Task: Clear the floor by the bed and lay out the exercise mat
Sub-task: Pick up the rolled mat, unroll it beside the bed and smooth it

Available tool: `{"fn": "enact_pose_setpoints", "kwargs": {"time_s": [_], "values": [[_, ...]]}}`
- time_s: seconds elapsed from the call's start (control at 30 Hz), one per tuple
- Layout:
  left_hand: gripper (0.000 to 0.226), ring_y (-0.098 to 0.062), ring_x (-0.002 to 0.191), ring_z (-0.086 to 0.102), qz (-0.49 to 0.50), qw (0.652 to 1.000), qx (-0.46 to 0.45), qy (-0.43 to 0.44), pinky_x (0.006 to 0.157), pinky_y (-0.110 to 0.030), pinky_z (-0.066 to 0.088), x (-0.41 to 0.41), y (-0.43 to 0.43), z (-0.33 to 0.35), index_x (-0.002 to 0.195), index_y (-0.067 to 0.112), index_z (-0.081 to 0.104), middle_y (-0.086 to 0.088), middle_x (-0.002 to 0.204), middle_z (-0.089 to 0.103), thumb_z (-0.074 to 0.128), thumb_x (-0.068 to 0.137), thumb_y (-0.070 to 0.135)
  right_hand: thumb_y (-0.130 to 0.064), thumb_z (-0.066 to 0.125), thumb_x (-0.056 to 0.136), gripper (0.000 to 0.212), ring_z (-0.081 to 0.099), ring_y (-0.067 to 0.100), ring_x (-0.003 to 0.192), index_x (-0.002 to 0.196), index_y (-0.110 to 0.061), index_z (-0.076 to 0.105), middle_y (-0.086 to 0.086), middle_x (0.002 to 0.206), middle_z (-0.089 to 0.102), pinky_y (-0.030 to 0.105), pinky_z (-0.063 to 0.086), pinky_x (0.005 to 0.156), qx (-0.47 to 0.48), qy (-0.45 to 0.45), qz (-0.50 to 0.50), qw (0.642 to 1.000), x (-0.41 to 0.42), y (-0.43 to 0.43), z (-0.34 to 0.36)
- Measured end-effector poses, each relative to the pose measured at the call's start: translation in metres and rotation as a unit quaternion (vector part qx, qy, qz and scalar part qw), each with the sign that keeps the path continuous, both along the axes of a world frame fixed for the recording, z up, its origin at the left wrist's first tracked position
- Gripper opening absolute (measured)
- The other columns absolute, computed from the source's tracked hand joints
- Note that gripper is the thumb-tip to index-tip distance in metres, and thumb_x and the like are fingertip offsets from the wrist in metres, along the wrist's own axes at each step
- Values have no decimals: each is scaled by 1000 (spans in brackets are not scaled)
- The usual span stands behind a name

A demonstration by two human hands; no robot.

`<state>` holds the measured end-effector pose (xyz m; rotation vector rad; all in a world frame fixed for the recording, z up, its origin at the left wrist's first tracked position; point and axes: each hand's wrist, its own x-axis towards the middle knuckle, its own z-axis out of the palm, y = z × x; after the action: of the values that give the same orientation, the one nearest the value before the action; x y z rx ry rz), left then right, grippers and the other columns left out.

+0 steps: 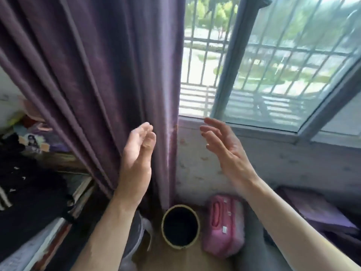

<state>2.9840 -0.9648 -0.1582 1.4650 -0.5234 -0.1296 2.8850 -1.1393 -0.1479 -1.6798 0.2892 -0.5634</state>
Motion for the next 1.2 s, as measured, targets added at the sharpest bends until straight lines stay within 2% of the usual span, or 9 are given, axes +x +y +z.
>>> {"fn": "enact_pose_setpoints", "kwargs": {"time_s": [0.17, 0.27, 0.4, 0.5, 0.7, 0.8, 0.9, 1.0, 1.2], "values": [[83, -3, 127, 53, -120, 992, 14, 23, 114, -44, 39, -54, -89, -1, 138, 19, 51, 5, 136, 59, 53, 74, 71, -53, 61, 80, 65, 61, -3, 114, 138, -23, 53, 9, 135, 59, 15, 47, 95, 18, -16, -103, 994, -86, -55, 1], [80, -2, 124, 55, -182, 983, 25, 26, 112, -44, 40, -102, -143, 1, 136, 19, 52, 6, 134, 60, 53, 73, 68, -56, 59, 77, 71, 59, 5, 121, 138, -21, 52, 12, 136, 58, 27, 43, 111, 34, -36, -178, 983, -146, -89, 1], [75, -2, 126, 54, -261, 964, 31, 28, 113, -41, 40, -177, -204, 8, 137, 23, 52, 8, 135, 60, 53, 75, 64, -54, 61, 80, 60, 58, -2, 117, 133, -26, 54, 8, 135, 59, 24, 38, 112, 45, -56, -231, 970, -232, -128, 6], [73, -2, 128, 53, -299, 953, 33, 14, 114, -43, 39, -237, -243, 13, 137, 22, 52, 9, 136, 59, 53, 76, 63, -41, 58, 90, 51, 57, -4, 117, 136, -20, 52, 11, 136, 58, 21, 40, 110, 47, -67, -272, 959, -297, -157, 6], [70, -2, 127, 54, -362, 931, 41, -18, 113, -41, 40, -365, -323, 15, 134, 25, 53, 10, 136, 59, 53, 76, 63, -48, 56, 91, 49, 56, 0, 127, 136, -30, 54, -3, 136, 61, 32, 41, 115, 36, -77, -349, 933, -437, -213, 2], [63, -2, 123, 56, -399, 916, 38, -25, 104, -32, 49, -425, -357, 14, 135, 22, 53, 9, 135, 60, 54, 82, 56, -54, 56, 89, 53, 55, 2, 130, 137, -31, 54, -5, 136, 61, 37, 40, 116, 27, -87, -392, 915, -501, -231, -1], [54, 2, 122, 56, -460, 887, 45, -25, 88, -22, 55, -494, -390, 14, 136, 22, 53, 10, 136, 59, 51, 87, 46, -59, 55, 84, 61, 54, 4, 132, 138, -30, 54, -5, 137, 62, 38, 40, 117, 26, -99, -450, 887, -570, -243, -3], [52, 2, 125, 54, -519, 851, 56, -53, 108, -33, 46, -560, -420, 12, 135, 25, 54, 12, 134, 60, 51, 88, 49, -57, 55, 83, 63, 55, 5, 131, 137, -25, 55, -4, 136, 63, 40, 41, 117, 21, -113, -522, 845, -636, -251, -7], [50, 1, 127, 53, -641, 763, 57, -63, 110, -39, 44, -688, -478, 0, 136, 23, 54, 12, 135, 60, 49, 91, 45, -58, 54, 80, 69, 58, 4, 128, 136, -19, 54, 0, 135, 63, 33, 42, 114, 23, -117, -652, 748, -757, -254, -22]]}}
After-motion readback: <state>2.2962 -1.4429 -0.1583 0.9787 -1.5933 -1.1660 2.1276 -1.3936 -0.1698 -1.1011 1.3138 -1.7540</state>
